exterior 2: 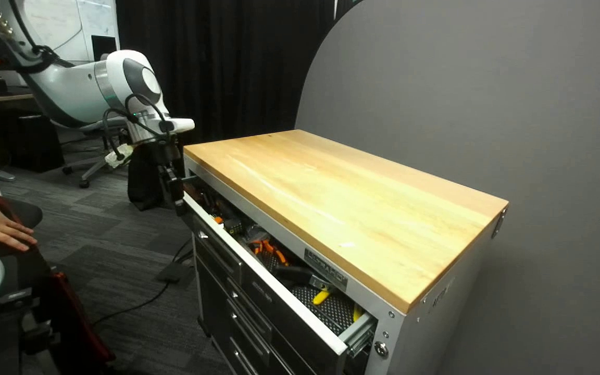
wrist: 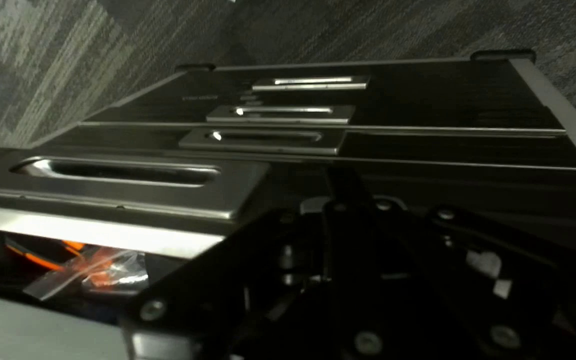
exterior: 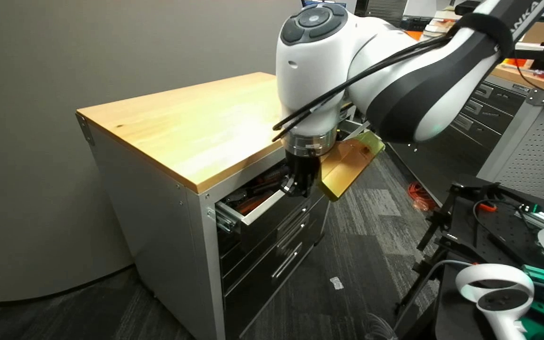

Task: Put the screw driver inside the drawer and close it

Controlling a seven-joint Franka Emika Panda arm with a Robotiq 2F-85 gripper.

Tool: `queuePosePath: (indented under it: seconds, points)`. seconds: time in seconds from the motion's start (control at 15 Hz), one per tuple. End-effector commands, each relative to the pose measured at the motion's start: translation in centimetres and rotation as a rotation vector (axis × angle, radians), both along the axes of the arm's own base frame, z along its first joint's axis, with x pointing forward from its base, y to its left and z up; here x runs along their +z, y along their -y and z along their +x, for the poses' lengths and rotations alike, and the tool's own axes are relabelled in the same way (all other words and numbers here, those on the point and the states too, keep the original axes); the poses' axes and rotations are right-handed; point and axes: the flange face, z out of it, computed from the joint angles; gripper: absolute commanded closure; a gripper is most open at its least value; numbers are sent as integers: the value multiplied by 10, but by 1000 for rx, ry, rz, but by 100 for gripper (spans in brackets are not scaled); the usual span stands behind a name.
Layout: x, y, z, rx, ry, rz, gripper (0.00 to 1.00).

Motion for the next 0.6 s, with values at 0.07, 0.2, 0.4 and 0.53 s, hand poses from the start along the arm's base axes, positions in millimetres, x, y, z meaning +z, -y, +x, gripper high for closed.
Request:
queuePosePath:
  seconds: [0.07,0.2,0.4,0.53]
  points:
    - [-12,-36,16,132,144,-68,100]
    - [-19,-45,17,186,182,-89,100]
    - [-29,-60,25,243,239,-101,100]
    - [-34,-70,32,283,281,-125,100]
